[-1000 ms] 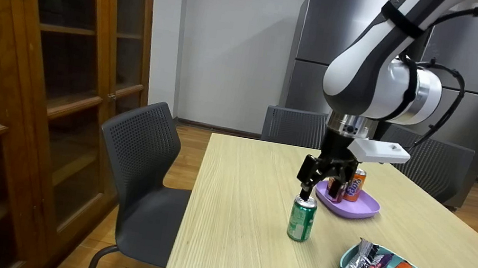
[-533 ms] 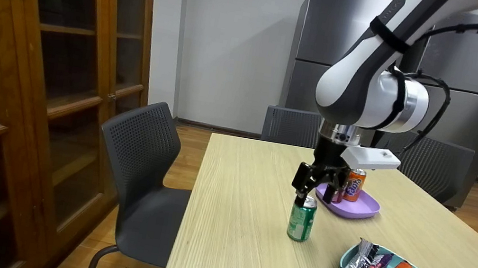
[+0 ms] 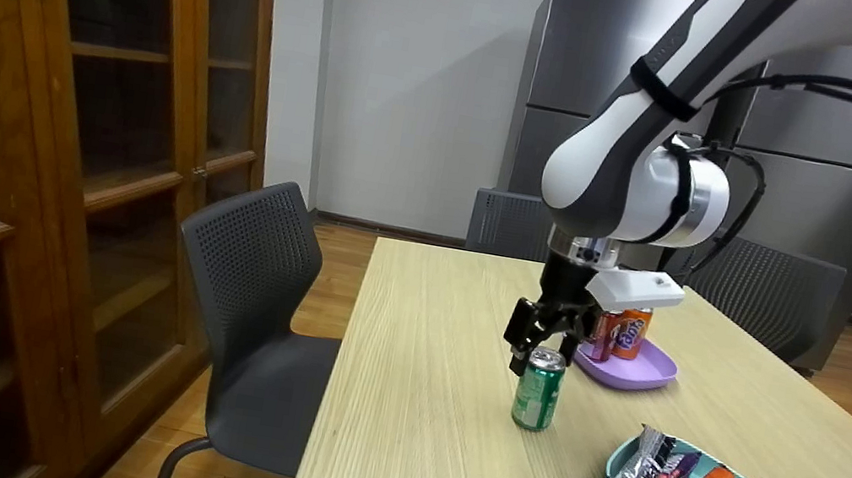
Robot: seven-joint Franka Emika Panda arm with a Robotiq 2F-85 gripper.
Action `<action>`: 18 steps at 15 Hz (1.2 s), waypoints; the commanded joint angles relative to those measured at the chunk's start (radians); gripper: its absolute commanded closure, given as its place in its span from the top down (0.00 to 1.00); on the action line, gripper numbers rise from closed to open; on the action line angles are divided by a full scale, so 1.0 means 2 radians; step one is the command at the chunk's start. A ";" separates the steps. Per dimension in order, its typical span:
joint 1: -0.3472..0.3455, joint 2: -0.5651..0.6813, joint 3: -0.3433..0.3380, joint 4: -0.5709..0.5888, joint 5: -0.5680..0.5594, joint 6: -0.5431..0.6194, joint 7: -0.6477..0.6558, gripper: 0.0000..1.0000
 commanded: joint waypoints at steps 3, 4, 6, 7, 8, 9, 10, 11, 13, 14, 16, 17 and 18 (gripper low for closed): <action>0.007 0.023 -0.004 0.034 -0.023 -0.010 0.015 1.00; 0.007 0.024 -0.004 0.036 -0.024 -0.010 0.016 0.75; 0.010 0.023 -0.008 0.036 -0.030 -0.013 0.018 0.66; 0.009 0.019 -0.008 0.034 -0.030 -0.015 0.017 0.58; 0.008 0.016 -0.009 0.031 -0.032 -0.017 0.017 0.49; 0.008 0.014 -0.010 0.029 -0.034 -0.018 0.017 0.42; 0.011 0.013 -0.013 0.028 -0.039 -0.020 0.018 0.38; 0.011 0.012 -0.014 0.027 -0.042 -0.020 0.018 0.38; 0.010 0.011 -0.013 0.025 -0.045 -0.020 0.018 0.38; 0.010 0.008 -0.013 0.023 -0.046 -0.019 0.018 0.38; 0.007 0.002 -0.010 0.019 -0.045 -0.017 0.017 0.38; 0.005 -0.001 -0.008 0.017 -0.043 -0.017 0.015 0.38; 0.004 -0.005 -0.008 0.015 -0.043 -0.015 0.015 0.38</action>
